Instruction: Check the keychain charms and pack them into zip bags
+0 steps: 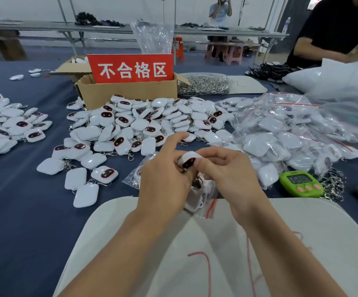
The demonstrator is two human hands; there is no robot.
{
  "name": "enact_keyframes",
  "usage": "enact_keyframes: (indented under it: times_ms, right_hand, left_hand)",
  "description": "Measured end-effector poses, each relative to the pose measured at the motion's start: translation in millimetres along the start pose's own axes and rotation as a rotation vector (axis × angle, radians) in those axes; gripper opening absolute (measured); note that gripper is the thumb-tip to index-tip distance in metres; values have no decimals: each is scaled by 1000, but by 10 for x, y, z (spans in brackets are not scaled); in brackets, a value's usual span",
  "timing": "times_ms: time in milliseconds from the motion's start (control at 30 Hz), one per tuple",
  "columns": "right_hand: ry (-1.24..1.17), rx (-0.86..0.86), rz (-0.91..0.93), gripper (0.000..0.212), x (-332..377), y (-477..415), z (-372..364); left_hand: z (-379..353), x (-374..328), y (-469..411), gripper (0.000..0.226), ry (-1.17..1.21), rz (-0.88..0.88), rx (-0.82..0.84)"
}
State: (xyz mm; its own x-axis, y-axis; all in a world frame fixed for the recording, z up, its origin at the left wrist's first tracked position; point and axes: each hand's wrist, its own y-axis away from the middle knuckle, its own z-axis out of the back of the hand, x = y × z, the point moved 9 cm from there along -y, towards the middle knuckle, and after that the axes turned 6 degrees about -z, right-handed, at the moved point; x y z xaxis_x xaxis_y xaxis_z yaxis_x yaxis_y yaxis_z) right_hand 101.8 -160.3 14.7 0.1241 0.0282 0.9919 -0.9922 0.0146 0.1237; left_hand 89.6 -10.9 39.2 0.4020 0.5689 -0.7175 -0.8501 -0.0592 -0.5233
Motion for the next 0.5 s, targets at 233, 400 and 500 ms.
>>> enact_keyframes:
  times_ms: [233,400,500]
  right_hand:
    - [-571,7,-163,12,-122,-42,112]
    - [-692,66,-206,18,-120,-40,126]
    - [-628,113,-246,20,-154,-37,85]
  left_hand:
    - [120,384,-22,26,287,331,-149]
    - [471,719,-15,23,439,485,-394]
    - [504,785,-4,24,411,498,-419]
